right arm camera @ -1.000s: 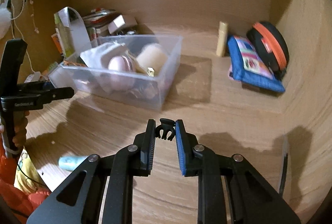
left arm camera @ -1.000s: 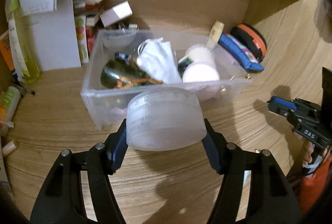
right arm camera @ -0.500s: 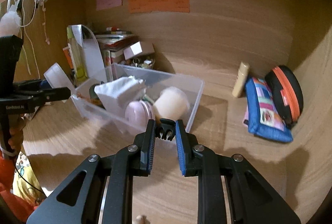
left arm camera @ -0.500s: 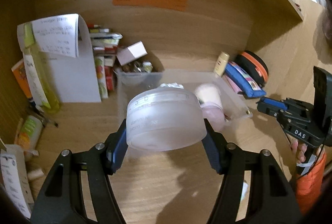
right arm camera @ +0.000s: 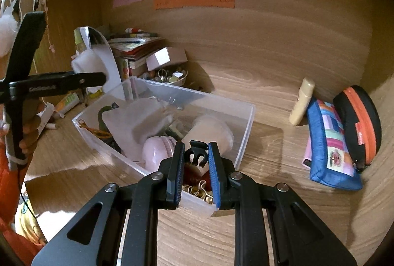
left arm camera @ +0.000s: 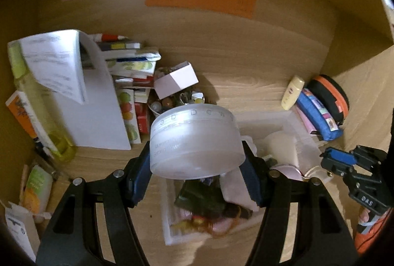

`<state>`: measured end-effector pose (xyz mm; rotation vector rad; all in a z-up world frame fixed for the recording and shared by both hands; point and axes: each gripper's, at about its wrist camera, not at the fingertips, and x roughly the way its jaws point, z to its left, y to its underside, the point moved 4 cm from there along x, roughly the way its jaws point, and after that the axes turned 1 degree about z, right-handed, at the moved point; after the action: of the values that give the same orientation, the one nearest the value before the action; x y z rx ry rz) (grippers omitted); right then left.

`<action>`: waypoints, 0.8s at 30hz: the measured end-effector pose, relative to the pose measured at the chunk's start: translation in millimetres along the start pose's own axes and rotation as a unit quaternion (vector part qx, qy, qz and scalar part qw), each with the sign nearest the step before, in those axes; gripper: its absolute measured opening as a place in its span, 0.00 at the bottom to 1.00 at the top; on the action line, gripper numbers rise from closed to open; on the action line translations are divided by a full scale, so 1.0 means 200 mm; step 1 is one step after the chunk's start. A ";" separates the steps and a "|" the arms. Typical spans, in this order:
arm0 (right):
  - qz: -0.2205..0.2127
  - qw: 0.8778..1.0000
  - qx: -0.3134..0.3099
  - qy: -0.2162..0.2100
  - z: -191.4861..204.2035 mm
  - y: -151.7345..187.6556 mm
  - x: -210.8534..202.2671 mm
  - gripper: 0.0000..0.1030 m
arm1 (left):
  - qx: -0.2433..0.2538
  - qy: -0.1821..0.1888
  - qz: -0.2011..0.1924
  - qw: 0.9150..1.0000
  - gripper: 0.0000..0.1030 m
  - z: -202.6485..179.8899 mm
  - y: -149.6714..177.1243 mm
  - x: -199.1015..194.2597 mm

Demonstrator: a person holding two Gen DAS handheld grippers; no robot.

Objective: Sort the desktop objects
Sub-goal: 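Lower the white tub and black clip into the clear box and release both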

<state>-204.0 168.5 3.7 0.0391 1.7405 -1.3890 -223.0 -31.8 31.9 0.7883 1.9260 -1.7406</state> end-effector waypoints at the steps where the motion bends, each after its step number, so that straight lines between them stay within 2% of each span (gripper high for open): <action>1: 0.004 1.000 0.000 -0.001 0.00 0.01 0.02 0.17 | 0.000 -0.002 0.004 1.000 0.63 0.00 0.00 0.03; 16: 0.041 0.999 -0.002 0.008 -0.01 0.06 0.17 0.17 | 0.016 -0.008 0.047 0.999 0.63 -0.08 0.04 0.25; 22: 0.038 0.999 -0.019 0.014 0.01 0.05 0.18 0.17 | 0.026 -0.010 0.041 0.999 0.64 -0.09 0.04 0.24; 24: 0.039 0.999 -0.025 0.018 0.02 0.06 0.18 0.20 | 0.032 -0.012 0.036 0.999 0.65 -0.10 0.03 0.24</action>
<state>-218.4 152.6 -28.3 0.1043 1.7846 -1.2958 -253.0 -6.4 -1.8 0.8453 1.8133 -1.7680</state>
